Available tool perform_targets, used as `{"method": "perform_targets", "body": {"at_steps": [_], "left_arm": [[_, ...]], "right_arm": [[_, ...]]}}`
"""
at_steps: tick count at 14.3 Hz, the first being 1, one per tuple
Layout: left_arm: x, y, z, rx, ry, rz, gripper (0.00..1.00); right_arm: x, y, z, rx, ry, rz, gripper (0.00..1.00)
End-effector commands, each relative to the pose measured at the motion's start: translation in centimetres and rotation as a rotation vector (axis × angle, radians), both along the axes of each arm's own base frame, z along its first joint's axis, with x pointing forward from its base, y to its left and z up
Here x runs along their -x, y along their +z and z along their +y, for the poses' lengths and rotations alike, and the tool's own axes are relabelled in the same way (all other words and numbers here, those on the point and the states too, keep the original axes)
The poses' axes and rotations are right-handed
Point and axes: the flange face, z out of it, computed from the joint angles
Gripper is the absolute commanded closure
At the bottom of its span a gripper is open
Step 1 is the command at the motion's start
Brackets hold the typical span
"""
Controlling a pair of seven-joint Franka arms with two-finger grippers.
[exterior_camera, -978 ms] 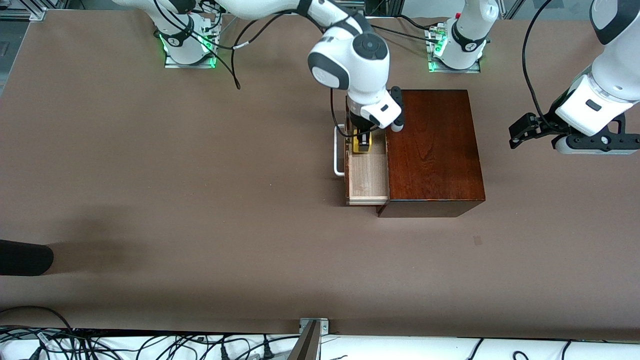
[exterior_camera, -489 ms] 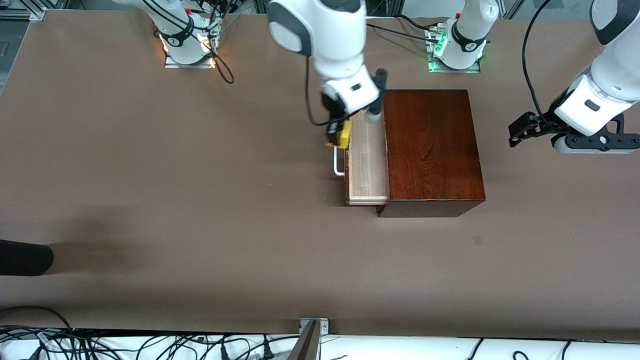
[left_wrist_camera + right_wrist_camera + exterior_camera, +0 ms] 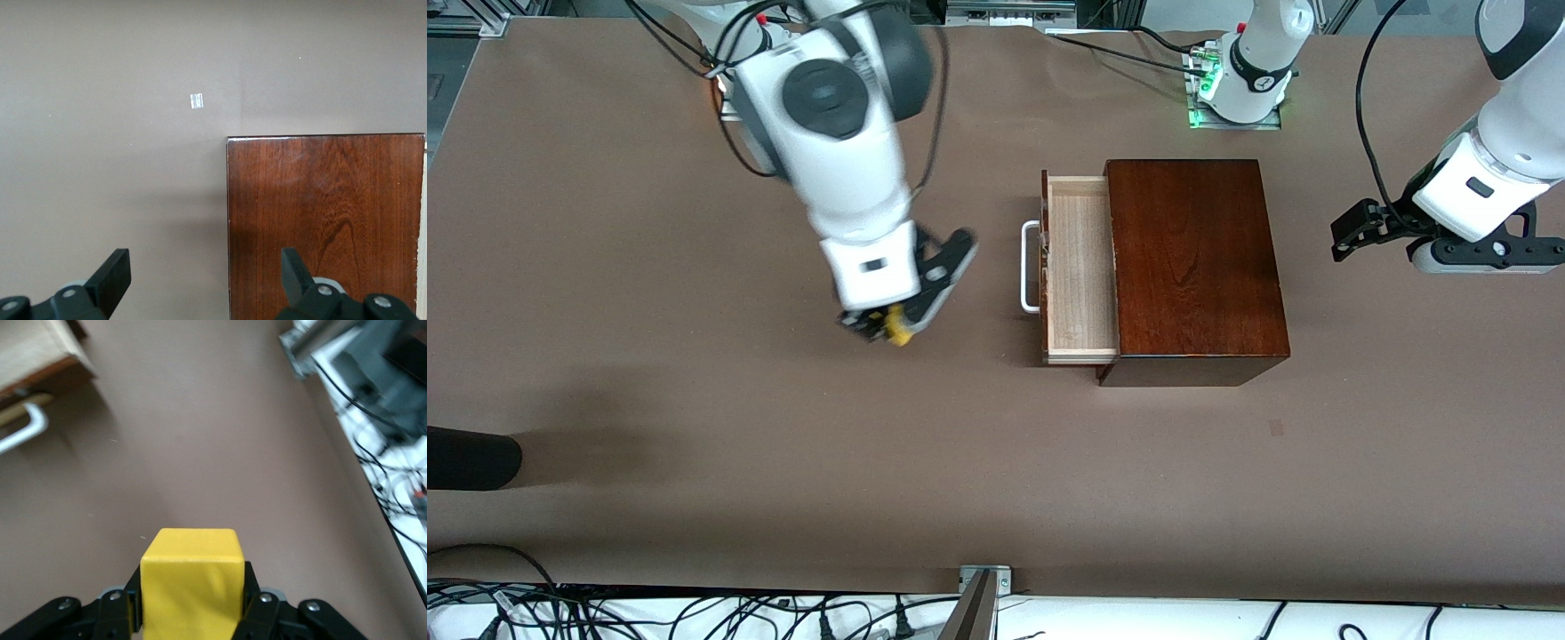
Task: Open drawer, take yellow block, close drawer
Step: 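Lift the yellow block out and carry it beside the box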
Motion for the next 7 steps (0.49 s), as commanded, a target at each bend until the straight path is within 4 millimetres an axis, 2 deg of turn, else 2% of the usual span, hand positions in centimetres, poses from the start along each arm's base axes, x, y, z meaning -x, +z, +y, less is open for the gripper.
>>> {"method": "perform_targets", "body": {"at_steps": [1,2,4,7], "left_arm": [[0.1,0.6,-0.1,-0.004,0.006,0.001,0.0],[0.1,0.6,-0.2,-0.004,0.003,0.001,0.0],[0.1,0.6,-0.2,-0.004,0.003,0.001,0.0],[0.1,0.6,-0.3,-0.004,0.0,0.001,0.0]], "right_arm": [[-0.2,0.7,-5.0,-0.018,-0.073,0.014,1.0],[-0.8,0.3,-7.4,-0.04,-0.123,0.03,1.0],[-1.0,-2.1,-12.2,-0.112,-0.218,0.103,1.0],[-0.1,-7.6,-18.5,-0.117,-0.328,0.1,1.0]]}}
